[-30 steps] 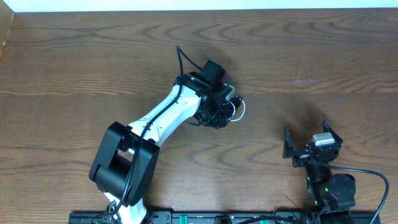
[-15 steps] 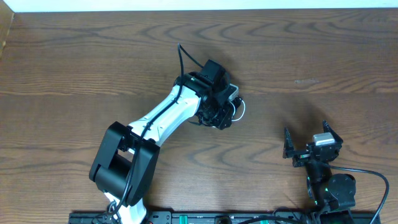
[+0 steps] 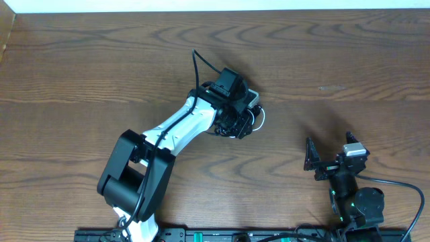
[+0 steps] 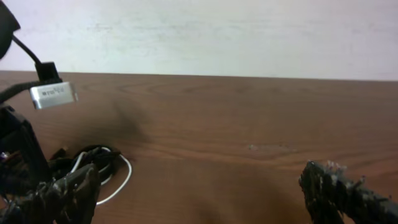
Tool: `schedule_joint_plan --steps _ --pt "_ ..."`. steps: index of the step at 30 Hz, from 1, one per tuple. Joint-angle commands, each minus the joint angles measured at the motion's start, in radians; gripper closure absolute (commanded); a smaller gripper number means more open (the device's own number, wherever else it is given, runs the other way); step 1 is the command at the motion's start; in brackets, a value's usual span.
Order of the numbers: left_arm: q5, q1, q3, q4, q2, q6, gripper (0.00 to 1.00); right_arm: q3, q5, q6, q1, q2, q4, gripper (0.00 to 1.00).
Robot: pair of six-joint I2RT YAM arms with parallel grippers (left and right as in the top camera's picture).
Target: Untangle cables
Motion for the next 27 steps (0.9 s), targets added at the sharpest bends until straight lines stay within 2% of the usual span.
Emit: schedule_joint_plan --steps 1,3,7,8,12,17,27 --pt "0.005 0.000 -0.005 0.002 0.045 0.006 0.57 0.008 -0.026 0.084 0.006 0.006 -0.005 0.01" --pt "0.005 0.000 -0.005 0.003 0.063 0.006 0.62 0.029 -0.041 0.111 0.006 0.008 -0.005 0.00" --pt "0.006 0.001 -0.005 0.005 0.075 0.006 0.89 0.124 -0.045 0.110 0.002 0.027 -0.058 0.01" --pt "0.006 0.001 -0.004 0.004 0.072 0.006 0.92 0.163 -0.045 0.110 0.000 0.040 -0.093 0.01" --pt "0.018 0.001 -0.004 -0.003 0.053 0.006 0.92 0.319 -0.049 0.110 -0.003 0.123 -0.246 0.01" --pt "0.018 0.001 -0.004 -0.006 -0.001 0.007 0.92 0.523 -0.105 0.110 -0.003 0.309 -0.423 0.01" --pt "0.085 0.003 -0.004 -0.076 -0.144 0.120 0.92 0.711 -0.483 0.111 -0.003 0.654 -0.455 0.01"
